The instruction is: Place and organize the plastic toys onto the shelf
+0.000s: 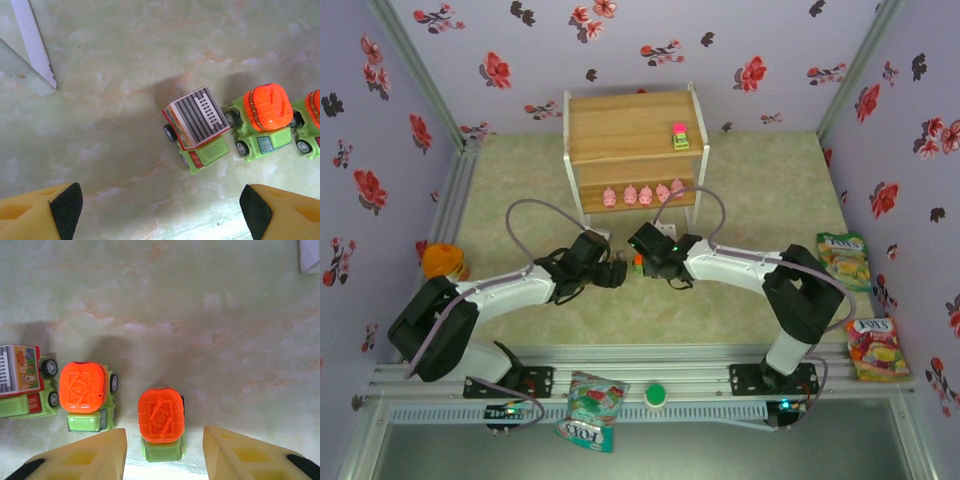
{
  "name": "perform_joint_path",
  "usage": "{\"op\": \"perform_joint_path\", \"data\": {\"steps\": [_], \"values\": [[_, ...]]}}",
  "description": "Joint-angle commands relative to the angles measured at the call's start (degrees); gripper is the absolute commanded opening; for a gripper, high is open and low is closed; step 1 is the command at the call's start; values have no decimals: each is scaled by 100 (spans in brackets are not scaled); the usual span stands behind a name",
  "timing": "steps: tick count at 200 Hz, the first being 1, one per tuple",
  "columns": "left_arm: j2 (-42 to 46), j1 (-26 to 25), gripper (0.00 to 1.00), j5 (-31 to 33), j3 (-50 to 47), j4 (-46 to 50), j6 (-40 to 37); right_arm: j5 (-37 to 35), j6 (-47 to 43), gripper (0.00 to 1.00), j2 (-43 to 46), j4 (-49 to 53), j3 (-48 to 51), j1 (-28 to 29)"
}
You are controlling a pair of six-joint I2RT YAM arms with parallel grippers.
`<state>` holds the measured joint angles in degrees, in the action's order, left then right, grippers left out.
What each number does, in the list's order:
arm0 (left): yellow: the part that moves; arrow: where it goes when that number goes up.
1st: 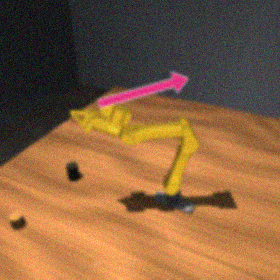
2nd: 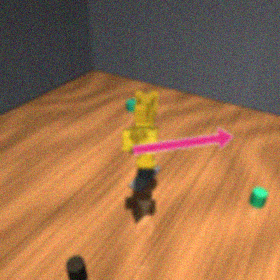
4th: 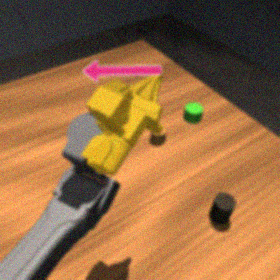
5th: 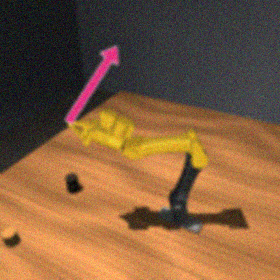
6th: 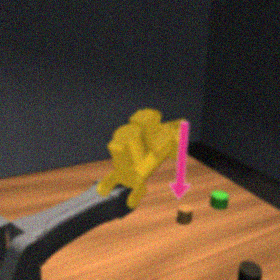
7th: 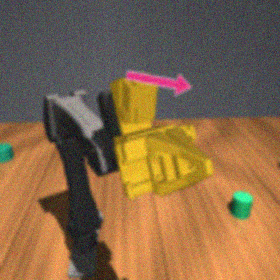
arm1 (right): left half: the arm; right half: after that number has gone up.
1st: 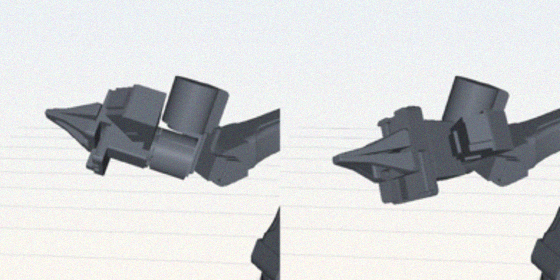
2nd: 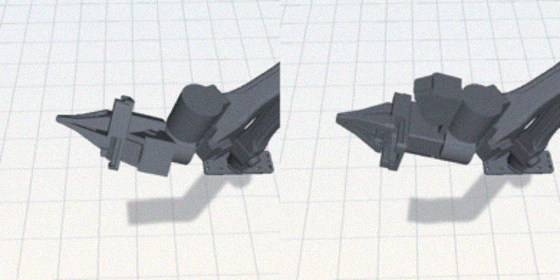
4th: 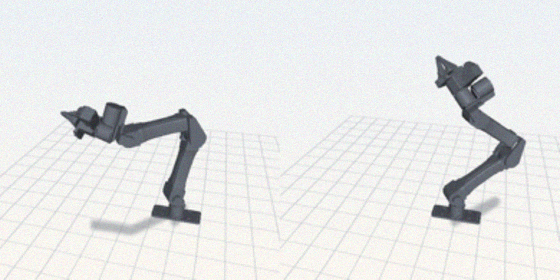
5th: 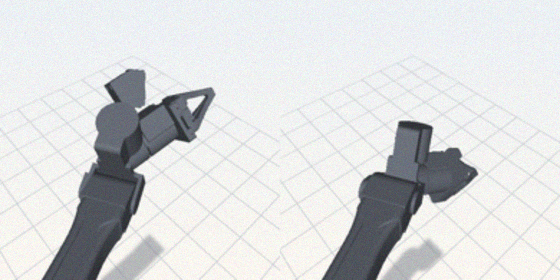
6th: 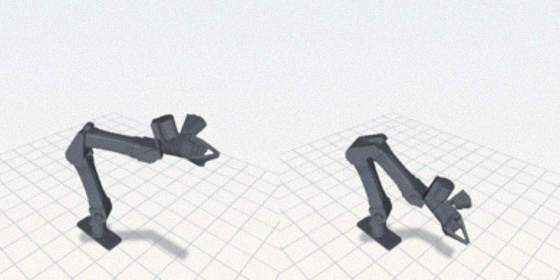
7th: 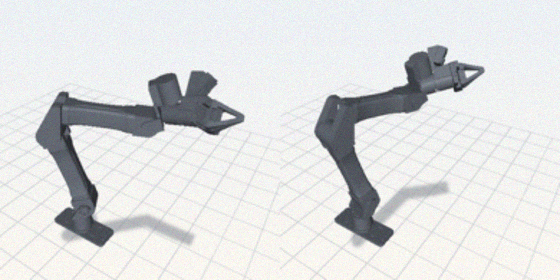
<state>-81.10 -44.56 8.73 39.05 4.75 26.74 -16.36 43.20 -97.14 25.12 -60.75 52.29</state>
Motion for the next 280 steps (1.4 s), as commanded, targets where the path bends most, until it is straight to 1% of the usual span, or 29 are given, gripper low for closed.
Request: {"op": "perform_joint_path", "data": {"steps": [1,167,248,280], "values": [[42,60,87,-56,-55,-36,94,52,136,45,-94,-86,68,52],[-2,61,87,-82,-38,-38,97,214,154,46,-427,-407,323,44],[2,56,87,-82,-38,-36,103,208,110,41,-561,-397,285,44],[-2,56,87,-90,-38,-36,99,206,100,40,-622,-400,263,53]]}}
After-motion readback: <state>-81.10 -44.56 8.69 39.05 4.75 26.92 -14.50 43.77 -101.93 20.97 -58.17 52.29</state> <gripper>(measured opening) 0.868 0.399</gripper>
